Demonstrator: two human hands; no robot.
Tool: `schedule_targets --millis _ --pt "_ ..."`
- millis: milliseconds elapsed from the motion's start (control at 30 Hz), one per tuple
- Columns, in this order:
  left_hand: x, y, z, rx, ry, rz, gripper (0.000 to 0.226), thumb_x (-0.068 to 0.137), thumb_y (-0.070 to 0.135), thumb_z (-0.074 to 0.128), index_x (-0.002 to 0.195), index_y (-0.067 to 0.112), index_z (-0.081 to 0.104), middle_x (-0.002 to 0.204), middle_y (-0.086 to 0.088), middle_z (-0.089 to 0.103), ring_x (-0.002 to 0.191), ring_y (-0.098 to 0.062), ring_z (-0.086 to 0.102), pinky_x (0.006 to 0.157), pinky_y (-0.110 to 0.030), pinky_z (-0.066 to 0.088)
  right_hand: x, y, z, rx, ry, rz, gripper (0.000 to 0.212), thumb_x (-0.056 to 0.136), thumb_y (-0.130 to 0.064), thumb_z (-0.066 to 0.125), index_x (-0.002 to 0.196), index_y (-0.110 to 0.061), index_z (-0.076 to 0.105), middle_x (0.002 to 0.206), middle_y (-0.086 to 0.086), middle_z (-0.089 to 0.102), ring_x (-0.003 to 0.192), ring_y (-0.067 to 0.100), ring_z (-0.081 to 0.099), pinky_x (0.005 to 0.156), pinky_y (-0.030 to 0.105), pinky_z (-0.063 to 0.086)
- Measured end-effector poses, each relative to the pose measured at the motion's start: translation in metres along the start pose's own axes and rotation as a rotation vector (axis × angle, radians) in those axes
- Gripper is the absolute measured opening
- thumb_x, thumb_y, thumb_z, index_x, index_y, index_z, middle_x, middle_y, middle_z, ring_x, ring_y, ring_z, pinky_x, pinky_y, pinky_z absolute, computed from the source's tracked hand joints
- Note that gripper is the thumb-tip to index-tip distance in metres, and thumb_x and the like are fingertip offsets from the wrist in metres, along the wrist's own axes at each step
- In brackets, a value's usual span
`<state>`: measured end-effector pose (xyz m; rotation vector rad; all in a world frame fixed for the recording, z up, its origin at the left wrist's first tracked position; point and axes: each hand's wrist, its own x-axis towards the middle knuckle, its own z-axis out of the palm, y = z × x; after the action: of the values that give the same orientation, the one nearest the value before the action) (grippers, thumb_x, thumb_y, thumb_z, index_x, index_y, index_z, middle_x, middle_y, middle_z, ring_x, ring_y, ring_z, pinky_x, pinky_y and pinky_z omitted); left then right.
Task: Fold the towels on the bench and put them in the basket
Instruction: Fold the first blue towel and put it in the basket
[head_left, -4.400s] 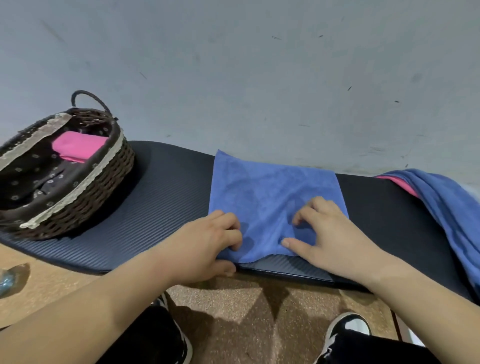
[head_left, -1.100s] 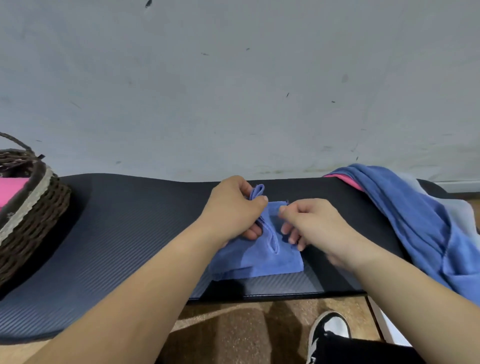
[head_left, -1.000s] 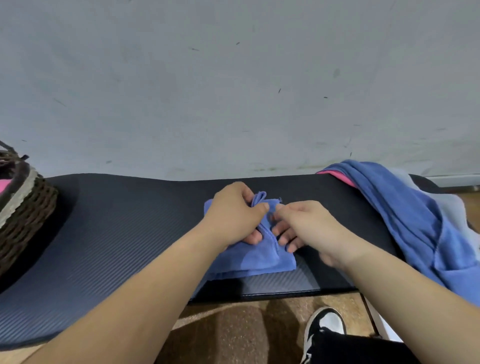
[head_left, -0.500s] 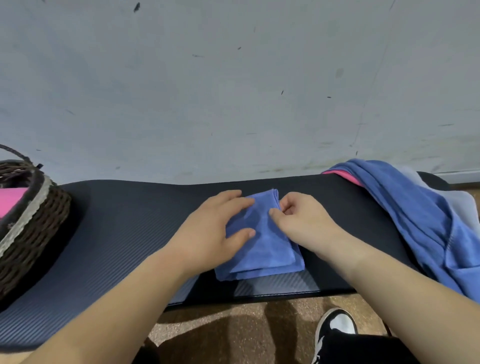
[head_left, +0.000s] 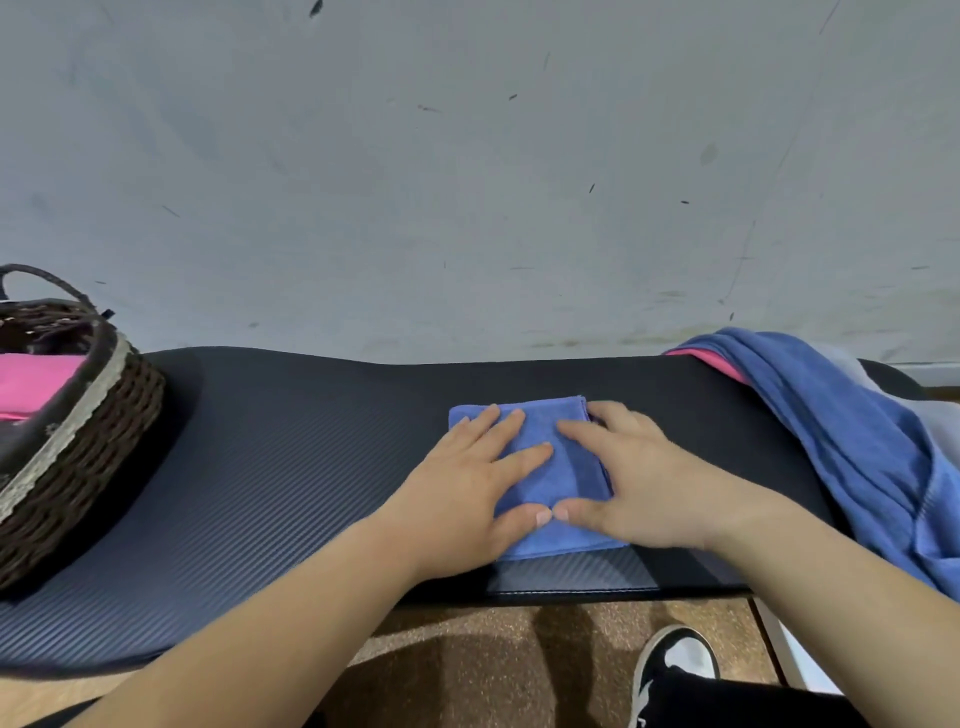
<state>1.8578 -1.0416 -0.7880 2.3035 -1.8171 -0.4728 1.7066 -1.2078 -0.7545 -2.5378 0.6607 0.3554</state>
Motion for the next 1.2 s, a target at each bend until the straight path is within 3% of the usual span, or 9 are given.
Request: schedule_targets --millis 67,167,267,400,500,567,900,1033,1200 --pt "-0.001 -0.005 -0.009 -0.136 0.149 -0.068 0.07 0.094 0.063 0.046 0.155 0.029 0.04 0.167 0.0 0.025 0.154 -0.02 0.023 0.125 -0.038 0.025 -0.002 0.004 0.004 -0.045 -0.077 0.022 0.096 0.086 -0.066 0.063 0.162 -0.036 0.012 0.169 -0.004 -0.002 0.156 0.018 -0.004 0.126 0.043 0.017" --pt "-0.004 -0.009 -0.024 -0.029 0.273 -0.306 0.064 0.093 0.057 0.055 0.149 0.027 0.043 0.141 0.006 0.051 0.126 -0.019 0.052 0.1 -0.04 0.05 -0.002 0.01 0.003 -0.032 -0.046 0.023 0.099 0.083 -0.07 0.064 0.161 -0.043 0.01 0.17 -0.005 -0.015 0.156 0.018 -0.017 0.127 0.046 0.01" --pt "-0.005 -0.003 -0.021 -0.033 0.142 -0.486 0.066 0.09 0.063 0.052 0.143 0.026 0.04 0.121 0.003 0.063 0.107 -0.025 0.064 0.086 -0.042 0.056 -0.001 0.014 -0.002 -0.02 -0.013 -0.062 0.099 0.08 -0.071 0.067 0.159 -0.049 0.012 0.168 -0.01 -0.023 0.152 0.012 -0.028 0.128 0.044 0.003" --pt "0.002 0.004 -0.016 -0.407 0.154 -0.597 0.081 0.087 0.049 0.068 0.152 0.021 0.03 0.118 0.001 0.066 0.106 -0.022 0.065 0.078 -0.034 0.051 0.001 0.016 0.002 -0.082 -0.04 -0.129 0.103 0.08 -0.075 0.063 0.161 -0.045 0.006 0.167 -0.015 -0.024 0.15 0.008 -0.031 0.127 0.044 -0.003" --pt "0.003 0.005 -0.021 -0.543 0.183 -0.638 0.04 0.081 0.034 0.075 0.112 0.016 0.059 0.092 0.005 0.067 0.083 -0.014 0.065 0.066 -0.031 0.051 0.004 0.013 0.009 -0.086 -0.105 -0.081 0.107 0.08 -0.078 0.059 0.16 -0.045 -0.003 0.166 -0.017 -0.024 0.151 0.008 -0.03 0.127 0.045 -0.006" --pt "0.002 0.003 -0.024 -0.593 0.208 -0.647 0.021 0.079 0.027 0.071 0.088 0.01 0.062 0.077 0.001 0.066 0.07 -0.016 0.061 0.062 -0.033 0.05 0.005 0.008 0.013 -0.066 -0.104 -0.076 0.106 0.081 -0.077 0.059 0.16 -0.045 -0.004 0.167 -0.017 -0.024 0.151 0.008 -0.03 0.127 0.044 -0.006" --pt "-0.015 -0.017 -0.059 -0.274 0.258 -0.625 0.015 0.082 0.035 0.061 0.092 0.03 0.052 0.086 0.009 0.066 0.077 -0.016 0.064 0.069 -0.042 0.058 0.009 -0.019 0.023 0.023 -0.022 -0.147 0.106 0.082 -0.075 0.061 0.163 -0.035 0.006 0.171 -0.012 -0.007 0.155 0.009 -0.018 0.127 0.041 0.003" --pt "-0.014 -0.001 -0.061 -0.09 0.278 -0.531 0.031 0.086 0.042 0.06 0.113 0.032 0.051 0.103 0.01 0.052 0.086 -0.017 0.062 0.071 -0.039 0.055 0.014 -0.021 0.031 0.015 -0.017 -0.137 0.111 0.081 -0.076 0.061 0.164 -0.03 0.003 0.171 -0.01 -0.008 0.155 0.011 -0.018 0.128 0.044 0.003" --pt "-0.008 0.026 -0.056 -0.207 0.238 -0.324 0.027 0.09 0.041 0.062 0.112 0.026 0.058 0.097 0.011 0.055 0.083 -0.008 0.058 0.079 -0.038 0.055 0.017 -0.019 0.032 0.056 0.009 -0.139 0.113 0.076 -0.076 0.064 0.163 -0.034 0.006 0.17 -0.013 -0.001 0.157 0.013 -0.012 0.127 0.046 0.007"
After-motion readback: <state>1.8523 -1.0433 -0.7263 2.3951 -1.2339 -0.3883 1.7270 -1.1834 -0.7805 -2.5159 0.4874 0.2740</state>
